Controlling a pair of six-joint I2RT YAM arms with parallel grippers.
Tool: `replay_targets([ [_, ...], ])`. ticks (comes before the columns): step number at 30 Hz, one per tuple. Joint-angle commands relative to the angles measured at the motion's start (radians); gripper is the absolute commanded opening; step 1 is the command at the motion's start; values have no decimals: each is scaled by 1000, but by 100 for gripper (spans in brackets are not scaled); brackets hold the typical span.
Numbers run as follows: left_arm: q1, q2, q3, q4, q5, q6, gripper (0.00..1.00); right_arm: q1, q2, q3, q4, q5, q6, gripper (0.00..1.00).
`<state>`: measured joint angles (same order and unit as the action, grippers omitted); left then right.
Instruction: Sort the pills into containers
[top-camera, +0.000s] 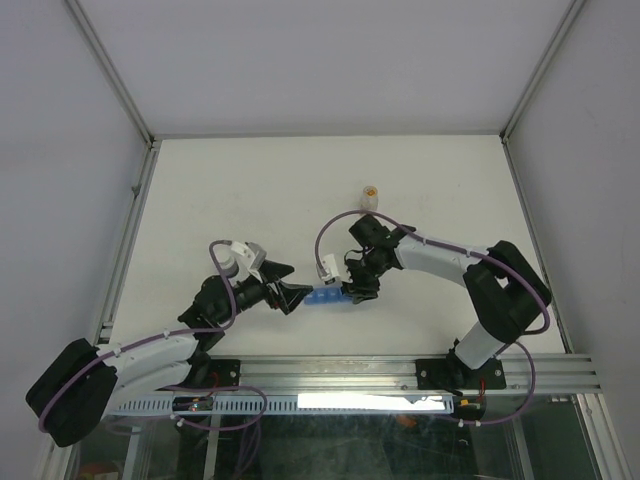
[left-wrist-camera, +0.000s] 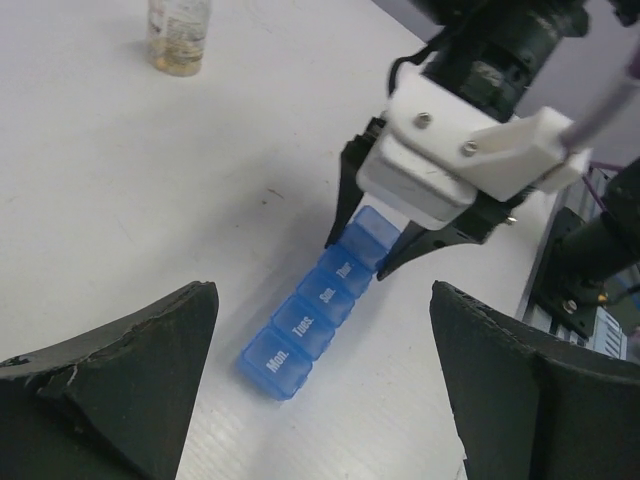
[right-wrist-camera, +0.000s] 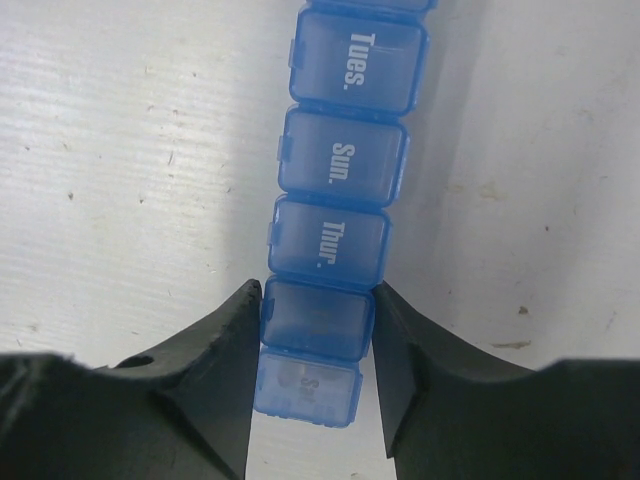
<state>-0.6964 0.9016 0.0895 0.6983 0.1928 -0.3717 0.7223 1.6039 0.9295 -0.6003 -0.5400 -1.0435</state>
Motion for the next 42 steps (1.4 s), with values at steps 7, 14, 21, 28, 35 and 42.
replay_targets([
  [7, -169, 50, -9, 200, -52, 268, 90, -8, 52, 76, -95, -46, -25, 65],
  [14, -181, 32, -24, 185, -55, 379, 99, -144, -131, -3, -67, -218, -35, 79],
  [21, -181, 64, -6, 183, -27, 398, 99, -154, -163, -83, 12, -261, -120, 78],
  [28, -181, 80, -49, 287, -23, 429, 99, -107, -125, -113, 153, -153, -14, 76],
  [35, -181, 117, -64, 344, -13, 437, 99, -70, -94, -143, 234, -91, 28, 68],
  [42, -181, 140, -72, 371, -7, 429, 99, -54, -72, -138, 244, -71, 51, 59],
])
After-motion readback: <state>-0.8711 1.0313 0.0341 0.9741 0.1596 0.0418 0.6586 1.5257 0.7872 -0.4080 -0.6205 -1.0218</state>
